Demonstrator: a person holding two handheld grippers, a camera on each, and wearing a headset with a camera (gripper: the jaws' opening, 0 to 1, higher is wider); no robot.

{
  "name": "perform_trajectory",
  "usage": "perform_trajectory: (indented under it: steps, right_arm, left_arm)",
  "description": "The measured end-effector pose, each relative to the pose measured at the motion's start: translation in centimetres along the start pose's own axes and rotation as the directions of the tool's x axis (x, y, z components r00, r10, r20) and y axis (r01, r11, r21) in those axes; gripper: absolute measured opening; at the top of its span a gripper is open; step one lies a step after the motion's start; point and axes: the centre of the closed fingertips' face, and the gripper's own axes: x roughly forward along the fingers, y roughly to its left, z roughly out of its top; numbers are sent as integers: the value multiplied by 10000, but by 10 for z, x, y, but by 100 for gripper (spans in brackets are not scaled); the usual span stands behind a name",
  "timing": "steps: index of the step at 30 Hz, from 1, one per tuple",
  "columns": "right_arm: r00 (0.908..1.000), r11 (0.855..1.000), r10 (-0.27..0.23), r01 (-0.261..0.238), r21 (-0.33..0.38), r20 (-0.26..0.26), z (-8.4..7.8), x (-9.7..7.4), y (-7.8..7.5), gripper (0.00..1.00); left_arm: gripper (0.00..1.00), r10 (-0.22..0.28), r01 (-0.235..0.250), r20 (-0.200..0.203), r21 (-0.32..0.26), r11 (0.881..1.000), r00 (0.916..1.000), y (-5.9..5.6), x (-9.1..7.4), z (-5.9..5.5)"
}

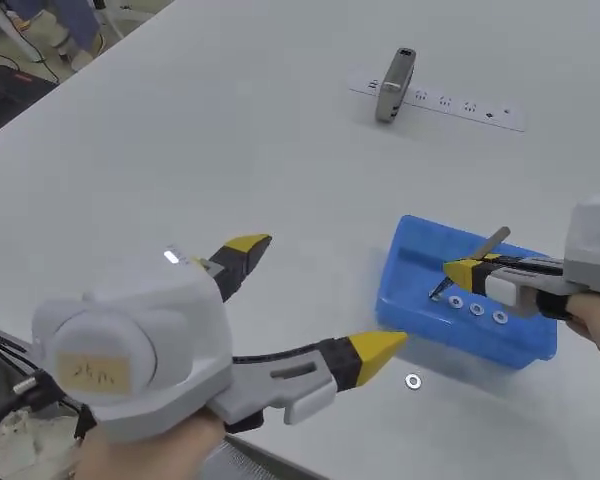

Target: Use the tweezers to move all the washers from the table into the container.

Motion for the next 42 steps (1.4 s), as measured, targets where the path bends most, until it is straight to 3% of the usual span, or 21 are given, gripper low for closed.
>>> perform_trajectory:
  steps: [4, 14, 27, 33, 42]
  right_arm:
    - [10000, 9999, 30, -29, -107, 63, 1, -3, 3, 4]
    - [9957, 9990, 305, -276, -340, 878, 21, -19, 17, 4]
    - [9848, 9944, 771, -646, -837, 1555, 29, -49, 47, 3]
    - [9824, 9895, 1202, -1070, -970, 1428, 16, -52, 65, 3]
    - [9888, 9833, 1447, -1397, -1167, 356, -25, -41, 76, 3]
  left_arm:
    - [90, 16, -16, 1, -15, 10000, 10000, 1, 0, 0]
    - [90, -41, 40, -59, -7, 10000, 10000, 0, 0, -1]
    - [89, -85, 85, -111, 8, 10000, 9999, -1, 0, -2]
    - [89, -108, 109, -196, 72, 9999, 9998, -2, 0, -4]
    - [89, -130, 132, -224, 97, 9999, 9997, -3, 0, -4]
